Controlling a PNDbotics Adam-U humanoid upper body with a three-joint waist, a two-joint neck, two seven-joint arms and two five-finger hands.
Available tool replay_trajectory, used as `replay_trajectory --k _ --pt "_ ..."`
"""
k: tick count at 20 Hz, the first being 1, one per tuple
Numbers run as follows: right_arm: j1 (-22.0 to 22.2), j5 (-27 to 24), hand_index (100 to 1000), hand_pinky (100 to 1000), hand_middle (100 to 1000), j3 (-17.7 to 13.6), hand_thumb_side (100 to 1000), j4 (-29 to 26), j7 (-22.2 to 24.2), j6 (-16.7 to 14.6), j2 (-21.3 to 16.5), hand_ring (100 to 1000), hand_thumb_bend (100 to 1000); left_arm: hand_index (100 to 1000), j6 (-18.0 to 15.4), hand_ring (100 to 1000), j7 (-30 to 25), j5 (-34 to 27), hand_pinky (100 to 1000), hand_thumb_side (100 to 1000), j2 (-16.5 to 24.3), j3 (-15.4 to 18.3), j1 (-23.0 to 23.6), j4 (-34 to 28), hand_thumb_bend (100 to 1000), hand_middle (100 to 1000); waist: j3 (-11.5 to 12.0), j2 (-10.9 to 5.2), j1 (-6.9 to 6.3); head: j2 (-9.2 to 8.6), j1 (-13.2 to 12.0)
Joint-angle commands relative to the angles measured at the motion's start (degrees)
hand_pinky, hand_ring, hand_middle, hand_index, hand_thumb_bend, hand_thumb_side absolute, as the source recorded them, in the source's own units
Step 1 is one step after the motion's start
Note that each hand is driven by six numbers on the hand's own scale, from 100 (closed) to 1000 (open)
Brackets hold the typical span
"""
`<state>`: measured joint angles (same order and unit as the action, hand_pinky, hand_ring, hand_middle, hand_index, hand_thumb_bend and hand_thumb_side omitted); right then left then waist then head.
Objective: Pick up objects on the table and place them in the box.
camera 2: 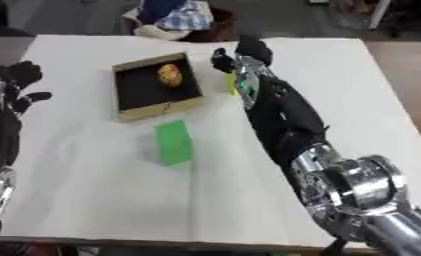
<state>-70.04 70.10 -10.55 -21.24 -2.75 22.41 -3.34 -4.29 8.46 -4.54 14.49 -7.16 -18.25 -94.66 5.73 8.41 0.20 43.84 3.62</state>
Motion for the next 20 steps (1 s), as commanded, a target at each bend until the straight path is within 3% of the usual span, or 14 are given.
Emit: replay_trajectory --k 1,6,17,20 --pt "-1.18 1.36 993 867 922 -0.06 770 -0.55 1.24 0.65 -1.16 909 100 818 -0.12 864 -0.24 -0.47 713 924 0.70 0.36 -0.56 -0.55 100 756 0.09 -1.18 -0.21 0.28 -0.11" --pt "-1.04 2.49 994 866 924 -0.19 743 -0.66 2.49 1.42 -1.14 908 100 818 -0.15 864 -0.29 -0.55 713 924 0.69 0.38 -0.60 -0.55 100 755 0.20 -1.18 -0.17 0.28 -0.18" --pt "-0.59 4.50 994 869 928 -0.33 511 -0.59 3.22 3.26 -1.11 915 100 818 -0.13 866 -0.37 -0.61 714 924 0.73 0.37 -0.61 -0.61 100 755 0.21 -1.15 -0.19 0.28 -0.38" --pt "-0.42 4.82 994 870 930 -0.24 518 -0.38 3.96 3.49 -1.07 919 100 818 -0.12 866 -0.37 -0.62 714 924 0.75 0.39 -0.60 -0.62 100 755 0.20 -1.14 -0.23 0.28 -0.40"
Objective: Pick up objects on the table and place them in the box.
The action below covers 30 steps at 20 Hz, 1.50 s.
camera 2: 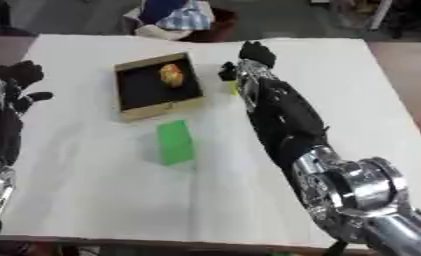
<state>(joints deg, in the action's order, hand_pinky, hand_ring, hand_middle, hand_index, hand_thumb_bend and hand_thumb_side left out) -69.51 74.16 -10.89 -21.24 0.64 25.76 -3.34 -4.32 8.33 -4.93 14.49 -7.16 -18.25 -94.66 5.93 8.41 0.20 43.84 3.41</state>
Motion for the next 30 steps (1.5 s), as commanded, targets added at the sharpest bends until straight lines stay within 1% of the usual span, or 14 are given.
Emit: replay_trajectory --k 1,2,3,6,11,16,18,21,23,25,26,30 --pt "-0.90 0.82 994 871 931 0.11 531 -0.32 0.82 0.23 -1.05 920 100 818 -0.09 866 -0.24 -0.24 714 924 0.76 0.39 -0.61 -0.63 100 755 0.01 -1.13 -0.25 0.28 -0.20" --pt "-0.85 0.82 994 871 932 0.11 518 -0.24 1.12 0.27 -1.03 920 100 818 -0.10 866 -0.25 -0.25 714 922 0.76 0.40 -0.62 -0.66 100 755 0.00 -1.13 -0.25 0.28 -0.22" --pt "-0.81 0.81 995 871 932 0.13 544 -0.16 1.43 0.30 -1.01 920 100 818 -0.10 866 -0.25 -0.27 714 924 0.76 0.41 -0.63 -0.67 100 755 -0.01 -1.12 -0.25 0.28 -0.24" --pt "-0.71 0.57 995 865 930 0.22 582 0.17 2.52 0.13 -0.98 913 100 818 -0.09 867 -0.29 -0.30 714 923 0.75 0.39 -0.62 -0.65 100 755 -0.04 -1.10 -0.24 0.28 -0.28" --pt "-0.53 -0.13 995 849 929 0.56 615 0.97 4.61 -0.33 -0.98 899 100 818 -0.11 868 -0.36 -0.50 714 926 0.76 0.41 -0.58 -0.54 100 755 -0.06 -1.06 -0.22 0.28 -0.41" --pt "-0.32 -0.83 996 842 927 0.90 673 1.52 6.06 -0.96 -0.83 895 100 818 -0.14 869 -0.50 -0.57 714 926 0.76 0.42 -0.58 -0.51 100 755 -0.06 -1.04 -0.21 0.28 -0.46" --pt "-0.25 -0.97 997 843 927 0.99 739 1.63 6.30 -1.08 -0.83 897 100 819 -0.15 870 -0.53 -0.60 715 926 0.77 0.43 -0.57 -0.52 100 755 -0.07 -1.03 -0.20 0.28 -0.52" --pt "-0.17 -1.34 996 842 924 0.87 877 1.46 5.97 -1.09 -0.85 896 100 819 -0.17 870 -0.53 -0.65 714 926 0.78 0.46 -0.56 -0.54 100 755 -0.08 -1.01 -0.20 0.28 -0.59" --pt "-0.09 -1.68 996 843 923 0.74 923 1.27 5.36 -1.00 -0.85 897 100 819 -0.17 871 -0.54 -0.67 715 926 0.78 0.46 -0.55 -0.55 100 755 -0.10 -1.00 -0.20 0.28 -0.62" --pt "0.01 -2.14 995 845 921 0.60 988 1.13 4.65 -0.86 -0.85 899 100 818 -0.17 871 -0.54 -0.70 715 926 0.77 0.47 -0.55 -0.54 100 755 -0.12 -0.98 -0.20 0.28 -0.67" --pt "0.07 -2.44 995 845 919 0.51 1000 1.06 4.28 -0.80 -0.86 899 100 819 -0.18 871 -0.54 -0.70 715 926 0.77 0.47 -0.55 -0.54 100 755 -0.14 -0.98 -0.21 0.28 -0.70" --pt "0.22 -3.81 995 839 909 0.10 1000 0.59 2.01 -0.14 -0.73 892 100 818 -0.19 872 -0.53 -0.73 715 925 0.81 0.52 -0.55 -0.59 100 755 -0.22 -0.96 -0.29 0.28 -0.80"
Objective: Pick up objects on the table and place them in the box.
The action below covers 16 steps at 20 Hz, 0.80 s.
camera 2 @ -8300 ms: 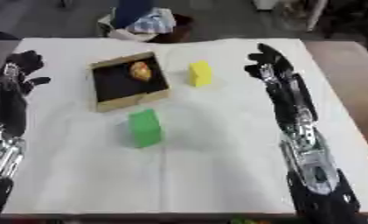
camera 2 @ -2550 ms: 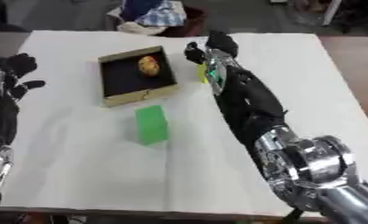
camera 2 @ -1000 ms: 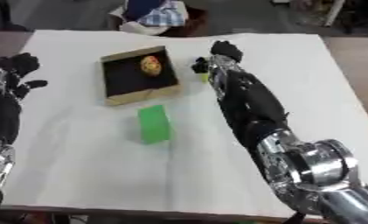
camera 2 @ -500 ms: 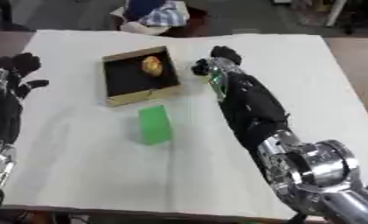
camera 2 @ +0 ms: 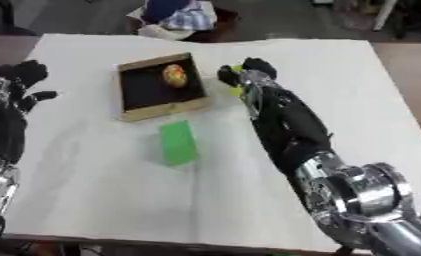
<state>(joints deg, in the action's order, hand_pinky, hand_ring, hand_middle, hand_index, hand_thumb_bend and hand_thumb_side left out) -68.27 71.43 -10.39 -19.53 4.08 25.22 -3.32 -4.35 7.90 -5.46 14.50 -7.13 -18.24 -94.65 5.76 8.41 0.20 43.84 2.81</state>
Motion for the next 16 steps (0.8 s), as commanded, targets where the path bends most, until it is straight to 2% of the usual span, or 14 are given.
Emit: replay_trajectory --k 1,7,16 --pt "-0.98 -1.55 995 839 909 -0.55 1000 -1.31 -2.18 0.59 -0.70 892 100 818 -0.16 872 -0.10 -0.20 715 925 0.81 0.51 -0.56 -0.61 100 755 -0.07 -0.95 -0.30 0.28 -0.21" --pt "-1.06 -2.95 996 843 911 -0.05 1000 -0.74 -3.96 0.15 -0.69 897 100 818 -0.15 873 -0.12 -0.25 715 925 0.83 0.51 -0.56 -0.66 100 756 -0.18 -0.94 -0.37 0.28 -0.26" --pt "-1.09 -2.92 996 847 914 0.40 1000 -0.16 -3.56 -1.06 -0.68 903 100 818 -0.13 875 -0.12 -0.33 715 924 0.86 0.54 -0.59 -0.75 100 756 -0.18 -0.94 -0.45 0.28 -0.32"
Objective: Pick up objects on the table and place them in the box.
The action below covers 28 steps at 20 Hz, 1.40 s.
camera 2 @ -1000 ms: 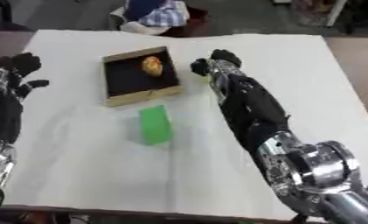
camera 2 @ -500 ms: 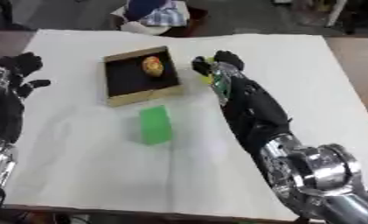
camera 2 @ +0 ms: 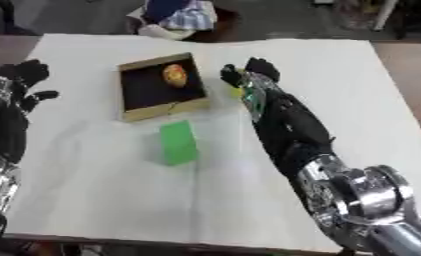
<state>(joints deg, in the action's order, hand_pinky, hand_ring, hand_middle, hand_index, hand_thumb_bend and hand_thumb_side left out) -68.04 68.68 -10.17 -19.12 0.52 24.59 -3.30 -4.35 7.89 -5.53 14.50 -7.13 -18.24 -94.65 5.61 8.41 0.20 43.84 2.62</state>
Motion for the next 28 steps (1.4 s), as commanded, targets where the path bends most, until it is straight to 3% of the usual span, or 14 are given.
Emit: replay_trajectory --k 1,8,18,22,28 --pt "-1.34 -0.20 997 847 916 0.15 1000 -0.70 -0.02 -0.65 -0.67 903 100 818 -0.13 875 -0.12 -0.28 715 924 0.87 0.54 -0.60 -0.75 100 756 -0.03 -0.94 -0.46 0.28 -0.15" --pt "-1.41 1.18 1000 856 928 0.67 959 -0.20 1.42 -2.34 -0.76 914 100 819 -0.12 877 -0.16 -0.29 715 924 0.90 0.53 -0.62 -0.77 100 756 -0.03 -0.97 -0.46 0.28 -0.27" --pt "-1.03 5.05 1000 856 934 0.73 888 0.06 3.44 -1.35 -0.65 919 100 819 -0.08 878 -0.19 -0.34 715 923 0.90 0.51 -0.65 -0.86 100 757 -0.14 -1.00 -0.62 0.28 -0.45" --pt "-0.79 6.26 1000 852 933 0.48 830 -0.24 3.86 -0.79 -0.60 915 100 819 -0.05 879 -0.19 -0.34 716 923 0.92 0.52 -0.63 -0.86 100 757 -0.14 -0.99 -0.66 0.28 -0.53" --pt "-0.46 7.28 996 779 919 0.02 633 -0.82 3.56 -0.18 -0.44 844 100 819 -0.04 880 -0.17 -0.39 716 923 0.91 0.54 -0.61 -0.86 100 757 -0.15 -0.98 -0.64 0.28 -0.68"
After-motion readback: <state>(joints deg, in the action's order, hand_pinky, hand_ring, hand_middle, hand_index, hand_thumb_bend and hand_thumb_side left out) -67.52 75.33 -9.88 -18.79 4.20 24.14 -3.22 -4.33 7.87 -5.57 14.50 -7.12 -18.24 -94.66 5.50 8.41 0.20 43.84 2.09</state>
